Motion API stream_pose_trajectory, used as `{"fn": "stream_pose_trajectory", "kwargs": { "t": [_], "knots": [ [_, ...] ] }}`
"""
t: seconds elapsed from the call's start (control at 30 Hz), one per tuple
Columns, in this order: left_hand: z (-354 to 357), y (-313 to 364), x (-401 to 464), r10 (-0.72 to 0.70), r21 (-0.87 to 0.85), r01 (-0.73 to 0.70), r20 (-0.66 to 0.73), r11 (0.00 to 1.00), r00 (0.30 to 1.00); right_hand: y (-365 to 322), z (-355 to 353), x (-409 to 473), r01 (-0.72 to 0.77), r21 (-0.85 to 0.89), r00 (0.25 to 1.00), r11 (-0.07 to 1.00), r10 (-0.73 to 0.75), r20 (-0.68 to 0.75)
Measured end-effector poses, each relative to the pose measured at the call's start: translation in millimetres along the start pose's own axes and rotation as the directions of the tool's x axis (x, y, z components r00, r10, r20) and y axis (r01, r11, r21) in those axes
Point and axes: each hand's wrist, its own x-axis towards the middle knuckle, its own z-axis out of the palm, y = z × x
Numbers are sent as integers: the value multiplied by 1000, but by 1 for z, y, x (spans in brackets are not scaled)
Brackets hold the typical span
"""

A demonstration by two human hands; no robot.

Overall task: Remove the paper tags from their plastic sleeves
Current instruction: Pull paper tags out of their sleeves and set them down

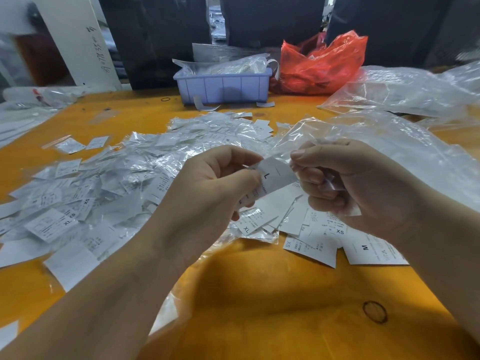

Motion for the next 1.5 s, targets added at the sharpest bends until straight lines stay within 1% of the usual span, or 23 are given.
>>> {"fn": "stream_pose_trajectory", "kwargs": {
  "t": [0.17,0.43,0.73,1.0,1.27,1.5],
  "knots": [
    [0,-1,0,21,-13,-21,20,1000,1000,0,1,0,15,0,1000,1000,-15,14],
    [0,0,1,24,-37,-22,59,999,998,-1,-3,0,46,34,998,998,-44,-52],
    [-1,0,3,-47,-56,48,15,997,999,-1,-1,0,70,-3,998,998,-70,-3],
    [-1,3,2,-89,-81,90,11,993,996,-1,2,-2,89,-6,996,996,-88,25],
    [-2,3,3,-129,-131,130,10,983,992,0,1,-1,79,-47,996,996,-77,40],
    [-1,4,4,-147,-156,141,-29,978,989,0,0,-1,59,-67,996,996,-55,65]
  ]
}}
